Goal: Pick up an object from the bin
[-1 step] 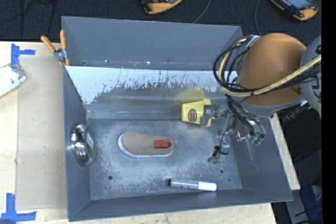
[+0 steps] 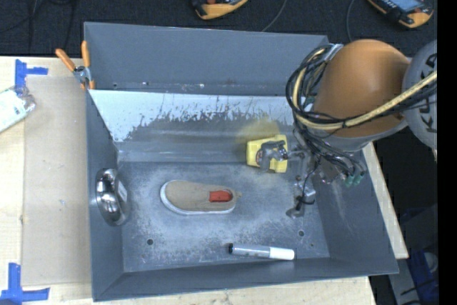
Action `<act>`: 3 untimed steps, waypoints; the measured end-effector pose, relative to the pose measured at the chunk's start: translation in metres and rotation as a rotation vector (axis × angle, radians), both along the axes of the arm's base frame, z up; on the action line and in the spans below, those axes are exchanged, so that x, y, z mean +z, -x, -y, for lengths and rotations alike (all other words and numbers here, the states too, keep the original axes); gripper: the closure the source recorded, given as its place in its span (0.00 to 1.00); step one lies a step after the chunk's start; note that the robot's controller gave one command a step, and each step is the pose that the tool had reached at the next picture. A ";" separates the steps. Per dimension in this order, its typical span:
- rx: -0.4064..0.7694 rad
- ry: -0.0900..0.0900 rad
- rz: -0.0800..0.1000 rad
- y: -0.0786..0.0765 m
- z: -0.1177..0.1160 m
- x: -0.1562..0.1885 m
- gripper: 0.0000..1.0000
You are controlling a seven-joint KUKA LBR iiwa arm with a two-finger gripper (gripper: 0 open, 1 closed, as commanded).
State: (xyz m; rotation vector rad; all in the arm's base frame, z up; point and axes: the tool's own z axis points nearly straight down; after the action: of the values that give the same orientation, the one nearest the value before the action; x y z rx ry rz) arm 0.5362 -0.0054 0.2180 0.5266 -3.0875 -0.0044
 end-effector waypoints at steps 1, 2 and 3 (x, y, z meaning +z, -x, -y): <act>0.355 -0.006 -0.007 0.023 -0.051 -0.088 0.00; 0.557 -0.010 -0.004 -0.012 -0.108 -0.122 0.00; 0.571 -0.012 0.001 -0.076 -0.069 -0.143 0.00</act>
Offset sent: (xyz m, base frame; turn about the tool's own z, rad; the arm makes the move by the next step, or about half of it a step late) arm -0.0216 0.0492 -0.0859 -0.3562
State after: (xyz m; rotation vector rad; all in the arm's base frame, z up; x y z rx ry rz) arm 0.6124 0.0638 0.0751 1.3767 -2.8166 -0.0172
